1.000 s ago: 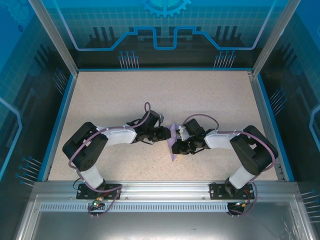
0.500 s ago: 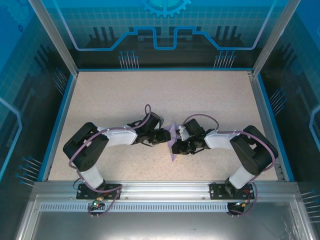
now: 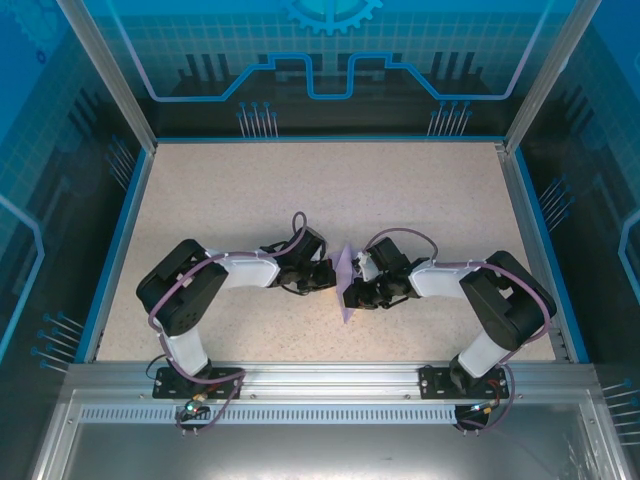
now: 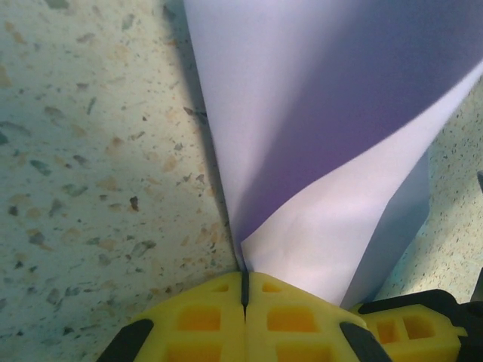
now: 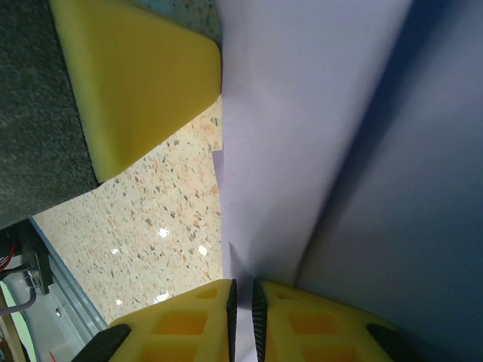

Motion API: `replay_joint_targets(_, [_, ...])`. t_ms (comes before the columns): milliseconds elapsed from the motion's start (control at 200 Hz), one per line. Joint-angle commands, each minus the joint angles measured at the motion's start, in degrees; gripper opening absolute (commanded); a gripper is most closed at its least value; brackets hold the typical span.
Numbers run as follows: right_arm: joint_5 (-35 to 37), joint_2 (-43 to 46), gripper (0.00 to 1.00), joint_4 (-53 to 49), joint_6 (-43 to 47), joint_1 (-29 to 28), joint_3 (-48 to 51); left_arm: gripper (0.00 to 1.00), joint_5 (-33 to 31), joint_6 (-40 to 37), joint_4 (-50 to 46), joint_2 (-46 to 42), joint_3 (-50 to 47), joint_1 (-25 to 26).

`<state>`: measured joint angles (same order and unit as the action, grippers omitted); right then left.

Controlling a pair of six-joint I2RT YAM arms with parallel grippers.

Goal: Fold a paper plane with a square sheet of paper (pick it up from the middle)
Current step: Fourth fold the wing at the center of the table.

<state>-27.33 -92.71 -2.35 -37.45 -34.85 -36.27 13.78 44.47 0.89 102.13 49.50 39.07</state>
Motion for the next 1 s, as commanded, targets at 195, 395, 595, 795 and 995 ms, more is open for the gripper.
replay_joint_targets(195, [1.9, 0.4, 0.21, -1.0, 0.3, -1.2, 2.4, 0.0, -2.7, -3.5, -5.0, 2.3, 2.5, 0.3])
replay_joint_targets(395, [1.5, 1.1, 0.23, -0.5, 0.3, -1.2, 2.5, 0.0, -4.2, -5.2, -7.8, 4.2, 4.3, 0.2])
replay_joint_targets(595, [0.9, 4.6, 0.29, -1.7, 0.2, -0.4, 1.7, 0.0, -5.8, -7.1, -10.3, 5.8, 5.5, 0.4])
replay_joint_targets(795, [-0.4, 7.9, 0.3, -2.2, -0.3, 2.1, 1.0, 0.0, -5.8, -7.7, -10.4, 7.5, 6.1, 0.6])
replay_joint_targets(995, [-2.0, 7.2, 0.26, 1.1, -1.8, 4.9, 0.0, 0.0, -5.6, -7.7, -9.9, 8.2, 6.1, 0.6])
